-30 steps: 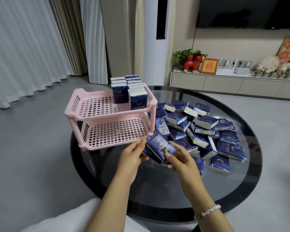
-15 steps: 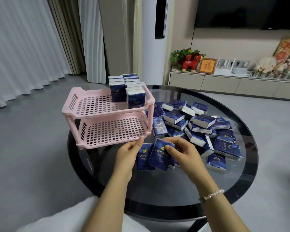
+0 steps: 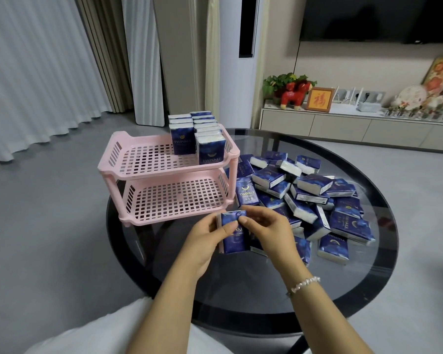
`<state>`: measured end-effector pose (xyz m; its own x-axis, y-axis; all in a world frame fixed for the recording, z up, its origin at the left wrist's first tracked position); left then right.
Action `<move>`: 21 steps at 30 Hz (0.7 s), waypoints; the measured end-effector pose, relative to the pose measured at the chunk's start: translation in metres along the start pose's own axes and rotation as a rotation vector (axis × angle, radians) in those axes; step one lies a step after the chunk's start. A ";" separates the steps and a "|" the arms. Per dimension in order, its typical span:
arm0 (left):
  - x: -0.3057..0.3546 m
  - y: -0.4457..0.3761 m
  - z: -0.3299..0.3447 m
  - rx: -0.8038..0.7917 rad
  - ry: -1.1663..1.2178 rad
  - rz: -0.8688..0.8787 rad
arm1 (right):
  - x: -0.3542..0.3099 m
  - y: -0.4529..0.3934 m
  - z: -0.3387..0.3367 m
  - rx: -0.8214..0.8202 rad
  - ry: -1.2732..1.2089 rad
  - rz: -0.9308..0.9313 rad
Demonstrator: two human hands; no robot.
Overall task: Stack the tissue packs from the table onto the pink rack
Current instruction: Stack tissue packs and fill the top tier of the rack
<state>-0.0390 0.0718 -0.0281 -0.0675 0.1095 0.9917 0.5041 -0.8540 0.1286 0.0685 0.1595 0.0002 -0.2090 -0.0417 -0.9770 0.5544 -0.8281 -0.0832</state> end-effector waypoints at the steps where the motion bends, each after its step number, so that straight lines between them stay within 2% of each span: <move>1: -0.001 -0.001 -0.003 0.025 0.035 0.002 | -0.002 -0.001 -0.002 0.004 0.001 -0.003; 3: -0.002 -0.004 -0.011 0.099 0.104 0.006 | -0.007 -0.002 -0.015 0.050 0.098 -0.024; 5: -0.003 -0.006 -0.020 0.168 0.135 -0.002 | -0.012 -0.003 -0.027 0.064 0.386 -0.034; 7: -0.006 -0.007 -0.025 0.211 0.123 -0.012 | -0.011 -0.004 -0.029 -0.004 0.664 -0.016; 11: -0.008 -0.008 -0.026 0.227 0.104 -0.014 | 0.000 -0.004 -0.013 -0.225 1.046 0.000; 13: -0.009 -0.009 -0.028 0.233 0.113 -0.020 | 0.008 -0.005 -0.007 -0.263 1.157 0.017; 18: -0.011 -0.009 -0.032 0.247 0.092 -0.030 | 0.013 -0.011 0.000 -0.201 1.242 0.027; 21: -0.012 -0.009 -0.034 0.267 0.108 -0.033 | 0.013 -0.014 0.005 -0.266 1.308 0.061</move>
<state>-0.0725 0.0608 -0.0414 -0.1717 0.0674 0.9828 0.7084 -0.6849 0.1707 0.0539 0.1681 -0.0102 0.6594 0.6121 -0.4364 0.7055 -0.7044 0.0780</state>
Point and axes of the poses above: each hand's wrist, its own y-axis away from the middle knuckle, its own z-axis out of the palm, x = y × z, the point moved 8 cm from there along -y, towards the middle knuckle, and after that the axes turned 15 degrees about -y, right-handed, at the moved point
